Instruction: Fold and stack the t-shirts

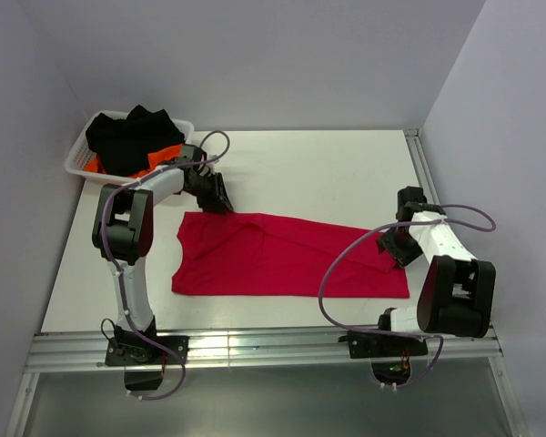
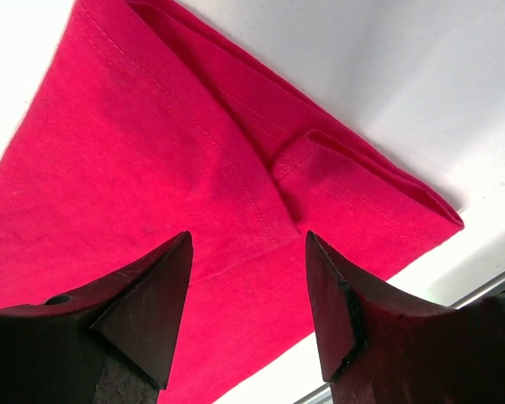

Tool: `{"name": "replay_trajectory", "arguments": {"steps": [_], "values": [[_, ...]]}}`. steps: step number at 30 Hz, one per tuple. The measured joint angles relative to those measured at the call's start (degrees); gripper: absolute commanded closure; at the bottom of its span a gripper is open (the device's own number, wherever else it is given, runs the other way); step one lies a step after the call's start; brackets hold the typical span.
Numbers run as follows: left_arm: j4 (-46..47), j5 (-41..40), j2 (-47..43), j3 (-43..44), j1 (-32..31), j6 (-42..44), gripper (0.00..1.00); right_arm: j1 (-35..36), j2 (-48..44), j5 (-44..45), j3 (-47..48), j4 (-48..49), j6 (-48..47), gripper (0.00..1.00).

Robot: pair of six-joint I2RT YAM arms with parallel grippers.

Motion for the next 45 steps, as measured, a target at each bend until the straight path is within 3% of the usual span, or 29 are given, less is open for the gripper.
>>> {"name": "replay_trajectory", "arguments": {"steps": [7, 45], "values": [[0.15, -0.22, 0.11, 3.30, 0.28, 0.00, 0.62, -0.09, -0.72, 0.39, -0.52, -0.20, -0.07, 0.37], [1.49, 0.24, 3.69, 3.02, 2.58, 0.00, 0.71, -0.17, -0.35, 0.85, -1.49, 0.42, -1.14, 0.37]]}}
